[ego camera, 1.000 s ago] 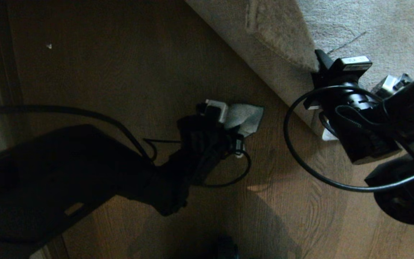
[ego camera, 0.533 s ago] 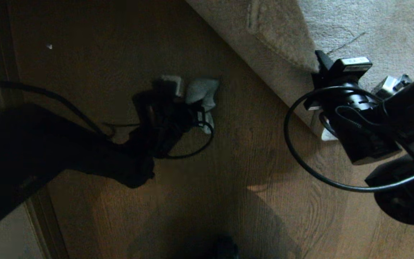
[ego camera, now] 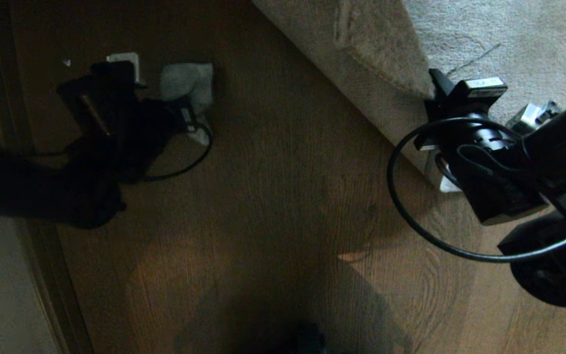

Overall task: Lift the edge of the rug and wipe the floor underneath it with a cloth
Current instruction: Wipe the floor under the carpet with a rag

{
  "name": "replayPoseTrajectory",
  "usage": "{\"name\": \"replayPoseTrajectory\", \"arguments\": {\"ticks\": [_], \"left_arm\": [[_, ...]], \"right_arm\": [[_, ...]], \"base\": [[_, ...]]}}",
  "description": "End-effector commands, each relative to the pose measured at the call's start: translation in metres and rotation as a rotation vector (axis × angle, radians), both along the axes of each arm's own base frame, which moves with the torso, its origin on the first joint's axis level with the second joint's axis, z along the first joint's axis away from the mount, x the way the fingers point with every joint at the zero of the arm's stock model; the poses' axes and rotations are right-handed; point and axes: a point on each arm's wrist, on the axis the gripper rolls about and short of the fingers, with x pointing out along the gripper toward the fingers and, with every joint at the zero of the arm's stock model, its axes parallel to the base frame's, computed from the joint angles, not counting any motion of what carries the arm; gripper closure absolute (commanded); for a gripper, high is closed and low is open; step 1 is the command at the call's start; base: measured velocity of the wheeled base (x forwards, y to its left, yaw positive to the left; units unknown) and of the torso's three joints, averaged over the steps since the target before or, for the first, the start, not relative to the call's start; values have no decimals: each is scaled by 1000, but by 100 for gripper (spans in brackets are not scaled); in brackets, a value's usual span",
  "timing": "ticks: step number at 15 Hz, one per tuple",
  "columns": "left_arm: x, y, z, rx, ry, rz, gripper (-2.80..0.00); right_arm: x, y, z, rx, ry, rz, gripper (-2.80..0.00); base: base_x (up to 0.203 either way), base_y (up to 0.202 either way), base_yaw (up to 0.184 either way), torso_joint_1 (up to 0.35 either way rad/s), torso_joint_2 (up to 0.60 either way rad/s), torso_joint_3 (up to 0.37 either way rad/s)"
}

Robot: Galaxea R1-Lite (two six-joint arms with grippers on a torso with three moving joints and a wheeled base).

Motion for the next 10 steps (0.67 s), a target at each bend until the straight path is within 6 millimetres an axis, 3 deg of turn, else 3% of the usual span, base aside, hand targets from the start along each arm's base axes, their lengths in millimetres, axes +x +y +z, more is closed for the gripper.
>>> {"name": "replayPoseTrajectory", "arguments": {"ticks": [1, 6, 7, 10], "left_arm": [[-43, 19, 17, -8, -30, 16, 0], [-122, 33, -36, 52, 168, -39, 0], [-137, 30, -53, 72, 224, -86, 0], [-173, -6, -88, 148, 346, -326, 0]], "right_arm": [[-3, -2, 3, 31, -39, 4, 0], [-2, -1, 4, 31, -40, 4, 0], [-3, -1, 3, 30, -37, 3, 0], [-2, -2, 0, 25, -27, 1, 0]], "base": [[0, 0, 0, 0, 0, 0], [0, 0, 0, 0, 0, 0], [0, 0, 0, 0, 0, 0], [0, 0, 0, 0, 0, 0]]}}
